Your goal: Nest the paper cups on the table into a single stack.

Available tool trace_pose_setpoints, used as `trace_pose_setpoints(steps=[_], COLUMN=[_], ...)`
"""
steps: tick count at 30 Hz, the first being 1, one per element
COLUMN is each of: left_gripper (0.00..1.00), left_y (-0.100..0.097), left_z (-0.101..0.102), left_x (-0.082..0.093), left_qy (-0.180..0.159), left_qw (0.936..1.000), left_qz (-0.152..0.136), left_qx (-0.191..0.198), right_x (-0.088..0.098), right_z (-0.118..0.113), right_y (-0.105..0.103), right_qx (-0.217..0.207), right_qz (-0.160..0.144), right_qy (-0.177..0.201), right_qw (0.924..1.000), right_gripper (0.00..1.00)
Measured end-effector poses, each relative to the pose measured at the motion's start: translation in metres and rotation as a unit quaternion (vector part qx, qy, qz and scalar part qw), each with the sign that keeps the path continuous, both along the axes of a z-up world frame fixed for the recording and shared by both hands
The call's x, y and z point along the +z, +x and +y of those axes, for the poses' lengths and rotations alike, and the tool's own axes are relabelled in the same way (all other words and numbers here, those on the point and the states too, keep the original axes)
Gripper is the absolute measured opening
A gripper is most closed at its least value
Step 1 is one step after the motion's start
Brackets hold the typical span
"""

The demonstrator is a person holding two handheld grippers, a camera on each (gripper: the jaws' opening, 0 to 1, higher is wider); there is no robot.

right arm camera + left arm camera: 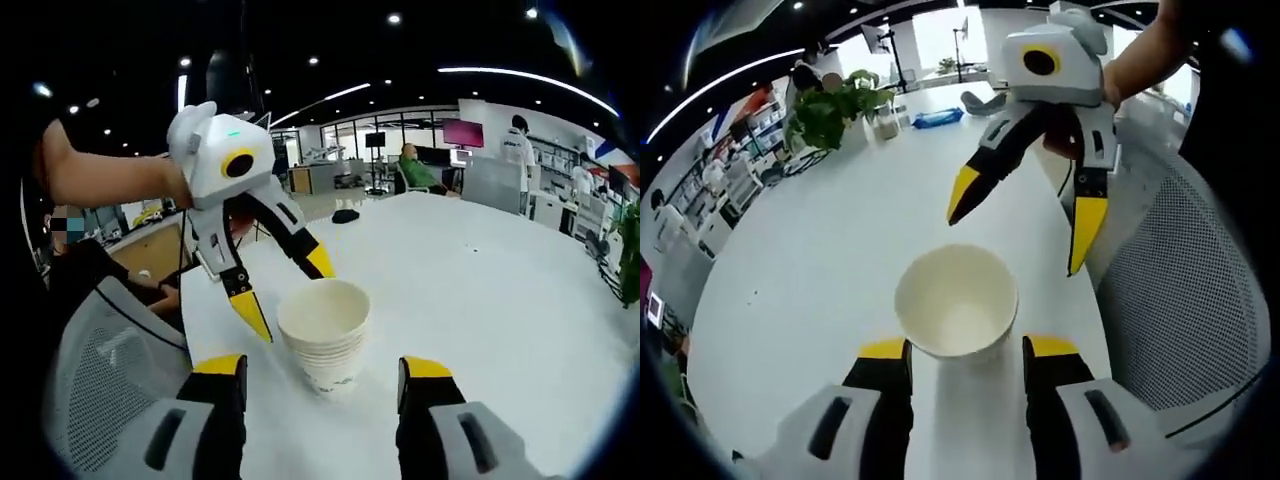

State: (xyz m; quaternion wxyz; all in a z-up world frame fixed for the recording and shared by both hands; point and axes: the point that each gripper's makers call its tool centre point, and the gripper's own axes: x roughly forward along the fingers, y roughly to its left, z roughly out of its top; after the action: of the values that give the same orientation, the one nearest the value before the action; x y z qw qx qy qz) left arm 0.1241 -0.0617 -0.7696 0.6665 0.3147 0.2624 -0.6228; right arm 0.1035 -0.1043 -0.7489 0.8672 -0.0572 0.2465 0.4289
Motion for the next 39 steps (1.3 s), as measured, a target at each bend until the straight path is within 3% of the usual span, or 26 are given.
trace_pose_setpoints(steps=[18, 25, 31, 39], left_gripper=[0.42, 0.42, 0.41, 0.40], left_y=[0.007, 0.007, 0.008, 0.019], left_z=[-0.009, -0.015, -0.017, -0.016], left_x=[-0.017, -0.018, -0.014, -0.002], left_qy=[-0.024, -0.051, -0.064, -0.078], left_qw=[0.9992, 0.9974, 0.9968, 0.9963], left_qz=[0.028, 0.045, 0.044, 0.028], left_qx=[0.014, 0.021, 0.021, 0.022], right_x=[-0.006, -0.008, -0.010, 0.001], right_z=[0.013, 0.023, 0.025, 0.025], right_y=[0.024, 0.028, 0.030, 0.043], right_qx=[-0.015, -0.006, -0.001, -0.008], right_qz=[0.009, 0.011, 0.002, -0.009], right_qy=[0.018, 0.032, 0.028, 0.045], right_qw=[0.9997, 0.9994, 0.9996, 0.9989], right_gripper=[0.59, 0.57, 0.47, 0.46])
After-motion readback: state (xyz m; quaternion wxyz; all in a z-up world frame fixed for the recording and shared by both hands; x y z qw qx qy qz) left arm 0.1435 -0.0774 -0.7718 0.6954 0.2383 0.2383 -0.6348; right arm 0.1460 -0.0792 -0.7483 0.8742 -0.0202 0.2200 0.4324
